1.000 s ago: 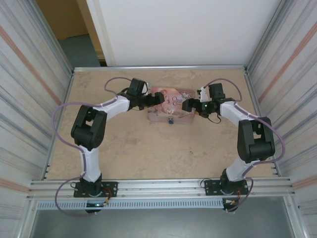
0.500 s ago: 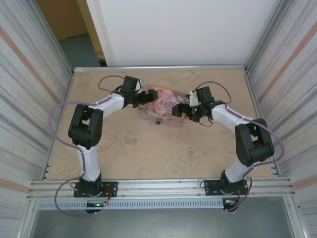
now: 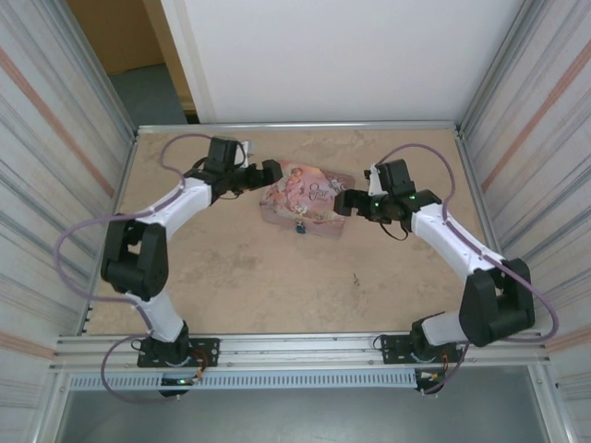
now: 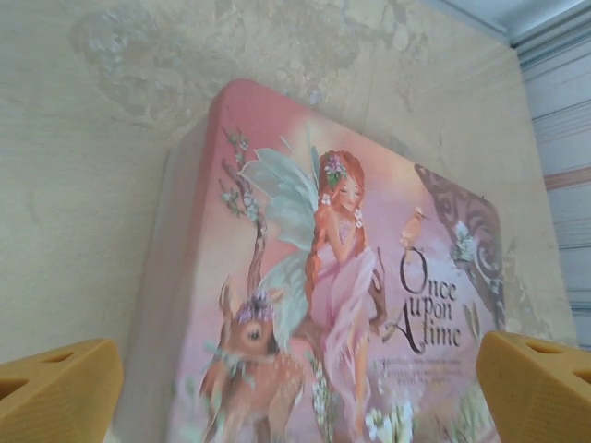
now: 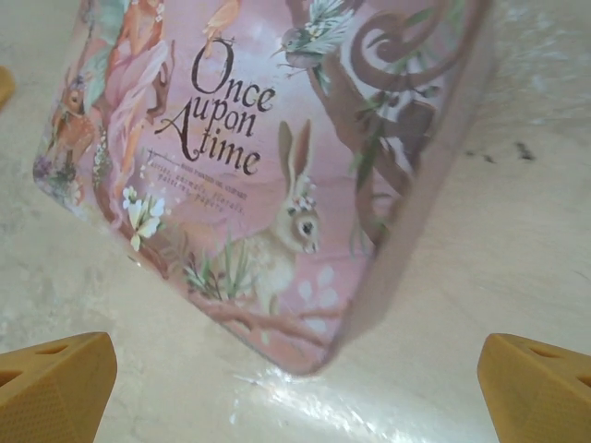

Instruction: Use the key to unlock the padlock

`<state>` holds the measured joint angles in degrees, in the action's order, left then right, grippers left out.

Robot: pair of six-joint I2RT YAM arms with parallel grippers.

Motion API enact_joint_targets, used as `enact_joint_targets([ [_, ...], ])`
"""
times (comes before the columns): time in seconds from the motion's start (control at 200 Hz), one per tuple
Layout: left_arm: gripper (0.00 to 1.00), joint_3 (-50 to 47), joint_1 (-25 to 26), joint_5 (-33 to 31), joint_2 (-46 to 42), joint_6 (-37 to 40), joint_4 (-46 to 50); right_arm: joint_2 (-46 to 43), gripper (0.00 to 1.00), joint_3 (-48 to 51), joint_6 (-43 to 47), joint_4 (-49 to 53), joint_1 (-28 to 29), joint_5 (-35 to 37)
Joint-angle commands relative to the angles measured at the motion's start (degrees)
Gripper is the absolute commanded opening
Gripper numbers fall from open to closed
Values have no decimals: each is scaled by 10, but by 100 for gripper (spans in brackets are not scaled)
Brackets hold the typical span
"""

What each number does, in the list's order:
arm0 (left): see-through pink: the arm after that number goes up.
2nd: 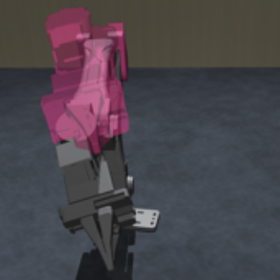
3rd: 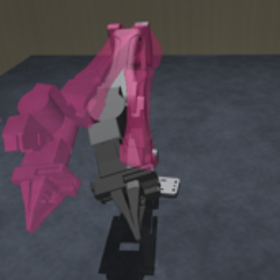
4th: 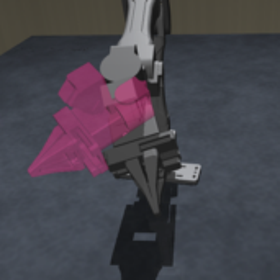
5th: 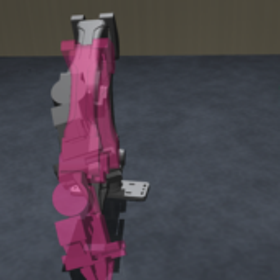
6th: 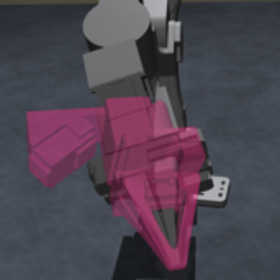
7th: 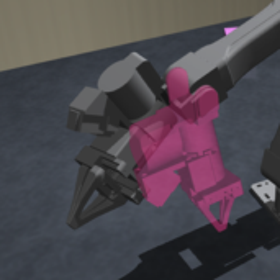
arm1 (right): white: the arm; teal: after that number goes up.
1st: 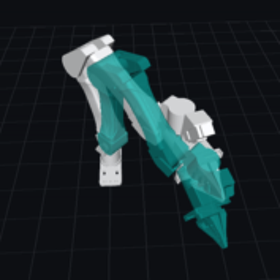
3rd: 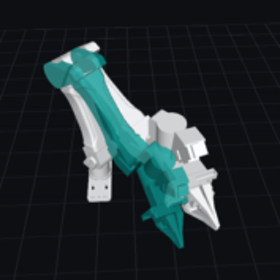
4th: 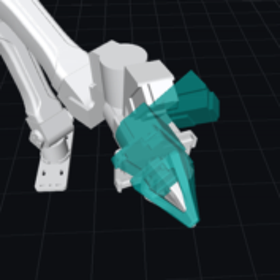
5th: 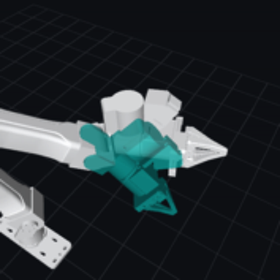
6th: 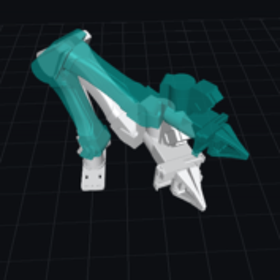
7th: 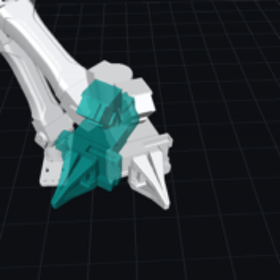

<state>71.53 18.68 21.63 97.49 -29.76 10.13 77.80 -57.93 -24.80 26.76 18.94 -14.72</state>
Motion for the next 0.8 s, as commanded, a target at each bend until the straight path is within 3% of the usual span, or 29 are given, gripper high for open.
enact_joint_targets([
  [0.0, 99, -40, 0, -3, -59, 20, 9, -47, 99, 9, 22, 104, -3, 49],
  [0.346, 99, -201, 28, -13, -255, 4, 31, -123, 90, 56, -2, 234, 29, 34],
  [0.576, 99, -322, 76, -34, -352, -56, 6, -103, 80, 112, -31, 244, 58, 14],
  [0.792, 99, -407, 94, -41, -378, -109, -41, -56, 70, 135, -36, 219, 85, 29],
])
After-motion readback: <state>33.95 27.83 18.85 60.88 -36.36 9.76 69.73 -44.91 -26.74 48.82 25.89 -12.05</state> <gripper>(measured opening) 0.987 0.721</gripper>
